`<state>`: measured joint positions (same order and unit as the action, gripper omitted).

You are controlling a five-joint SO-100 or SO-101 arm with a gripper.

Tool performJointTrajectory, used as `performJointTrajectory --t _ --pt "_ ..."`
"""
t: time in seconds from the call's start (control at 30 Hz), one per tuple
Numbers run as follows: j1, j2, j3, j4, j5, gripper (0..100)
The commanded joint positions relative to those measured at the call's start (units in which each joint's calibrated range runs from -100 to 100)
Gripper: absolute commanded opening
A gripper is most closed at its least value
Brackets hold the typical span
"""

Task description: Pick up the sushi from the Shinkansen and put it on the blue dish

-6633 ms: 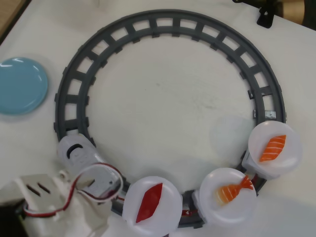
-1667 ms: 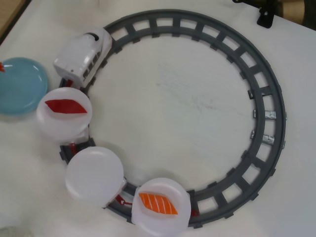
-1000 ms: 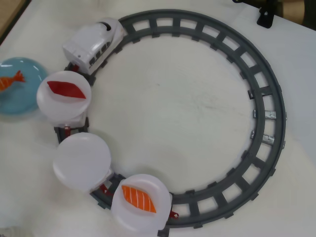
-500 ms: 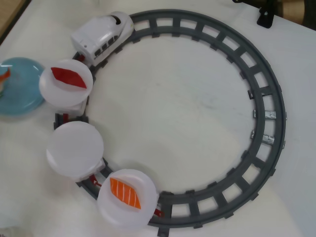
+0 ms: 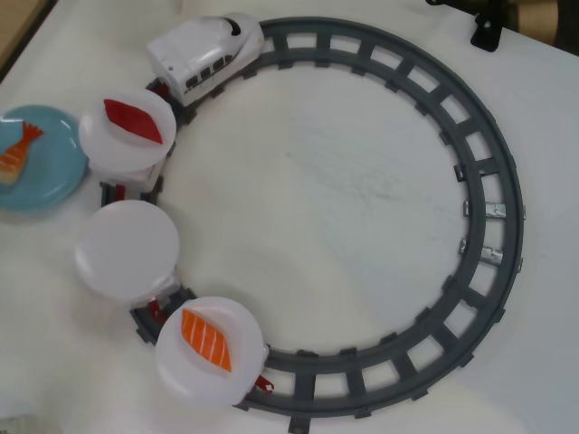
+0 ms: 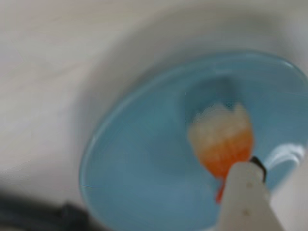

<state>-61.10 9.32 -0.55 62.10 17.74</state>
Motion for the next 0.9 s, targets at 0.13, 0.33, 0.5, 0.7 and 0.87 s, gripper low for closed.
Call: performJointTrajectory --t 0.13,0.33,0.5,0.7,0.87 --pt "0.88 -19.23 -6.85 15.90 -0.22 20" --pt "0.36 -36.24 8.84 16.58 -0.28 20" --pt "1.06 -54.49 33.19 2.32 -3.05 20" --pt "2.12 -78.96 63.94 -16.11 -6.45 20" --pt "6.25 -93.64 77.47 -19.17 -8.17 20"
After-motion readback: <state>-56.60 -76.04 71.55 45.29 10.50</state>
